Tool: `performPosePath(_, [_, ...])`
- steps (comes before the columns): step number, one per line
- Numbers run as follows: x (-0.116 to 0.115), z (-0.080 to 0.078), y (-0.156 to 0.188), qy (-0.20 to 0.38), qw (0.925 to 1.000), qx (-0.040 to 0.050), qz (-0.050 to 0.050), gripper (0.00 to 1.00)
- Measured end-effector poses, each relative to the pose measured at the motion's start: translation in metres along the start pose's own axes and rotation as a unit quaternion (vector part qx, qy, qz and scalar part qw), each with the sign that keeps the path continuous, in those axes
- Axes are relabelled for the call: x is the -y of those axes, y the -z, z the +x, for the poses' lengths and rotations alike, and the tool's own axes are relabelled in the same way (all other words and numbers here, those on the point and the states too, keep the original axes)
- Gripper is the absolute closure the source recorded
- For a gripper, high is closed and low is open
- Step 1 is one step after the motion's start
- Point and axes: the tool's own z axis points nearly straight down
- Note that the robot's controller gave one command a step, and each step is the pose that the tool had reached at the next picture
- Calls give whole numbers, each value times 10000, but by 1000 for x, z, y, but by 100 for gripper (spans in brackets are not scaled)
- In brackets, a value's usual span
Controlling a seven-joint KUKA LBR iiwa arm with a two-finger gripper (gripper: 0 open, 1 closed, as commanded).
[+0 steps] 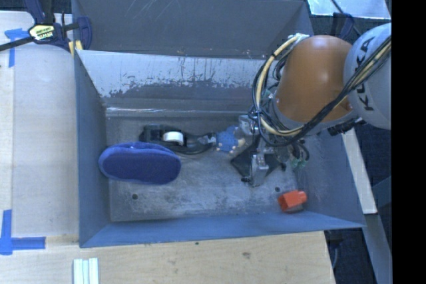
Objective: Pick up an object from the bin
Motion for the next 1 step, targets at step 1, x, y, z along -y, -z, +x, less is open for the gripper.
performPosePath(1, [-14, -47, -78, 1165, 9932, 79, 5, 0])
